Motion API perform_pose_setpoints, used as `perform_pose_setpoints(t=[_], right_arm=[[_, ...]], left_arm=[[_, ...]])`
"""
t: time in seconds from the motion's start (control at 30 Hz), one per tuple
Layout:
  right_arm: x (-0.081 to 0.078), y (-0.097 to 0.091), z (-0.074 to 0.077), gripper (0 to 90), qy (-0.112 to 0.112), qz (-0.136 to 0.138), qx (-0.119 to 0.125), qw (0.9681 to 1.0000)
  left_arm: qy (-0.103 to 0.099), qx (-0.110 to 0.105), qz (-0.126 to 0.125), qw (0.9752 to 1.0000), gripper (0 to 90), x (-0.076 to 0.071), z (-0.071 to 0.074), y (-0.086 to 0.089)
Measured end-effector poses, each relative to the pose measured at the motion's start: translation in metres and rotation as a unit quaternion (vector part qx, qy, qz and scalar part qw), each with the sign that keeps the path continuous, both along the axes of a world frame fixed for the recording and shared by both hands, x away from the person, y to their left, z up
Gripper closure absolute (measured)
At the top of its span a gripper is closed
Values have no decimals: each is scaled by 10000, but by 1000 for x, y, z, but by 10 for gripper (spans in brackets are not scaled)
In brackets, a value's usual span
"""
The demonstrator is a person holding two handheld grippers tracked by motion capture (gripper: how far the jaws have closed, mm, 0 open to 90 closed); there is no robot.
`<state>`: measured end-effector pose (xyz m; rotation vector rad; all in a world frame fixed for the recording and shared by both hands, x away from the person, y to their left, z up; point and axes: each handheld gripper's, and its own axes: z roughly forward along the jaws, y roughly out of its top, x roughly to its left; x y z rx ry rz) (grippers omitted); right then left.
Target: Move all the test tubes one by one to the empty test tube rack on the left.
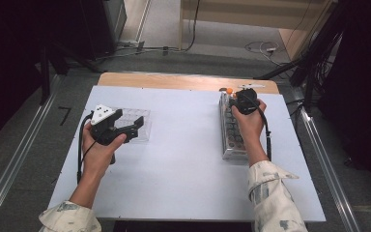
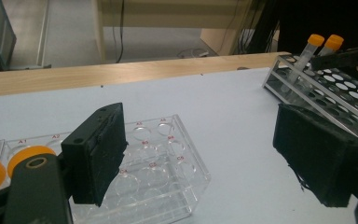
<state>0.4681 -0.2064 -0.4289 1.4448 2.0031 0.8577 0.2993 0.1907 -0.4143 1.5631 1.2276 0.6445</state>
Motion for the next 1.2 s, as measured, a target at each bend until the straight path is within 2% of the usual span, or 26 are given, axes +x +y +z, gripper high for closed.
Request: perform_pose_setpoints(t=[0.23,0.5,0.77,1.0,1.2], right_arm=[[-1,-1,1,719,-44,-14,65,10000],[-9,-3,7,719,-367,21,160,9992],[-19,-6,21,718,-632,112,175,9978],[-29,-10,39,719,-833,168,302,9959],[-40,-12,53,719,-1055,315,432,9930]], left_arm=[[1,6,-8,10000,178,0,0,0],[2,16,28,10000,178,0,-1,-1],[7,15,25,10000,178,-1,-1,0],[-1,17,33,10000,178,-1,-1,-1],[-9,17,18,10000,178,-1,0,-2]])
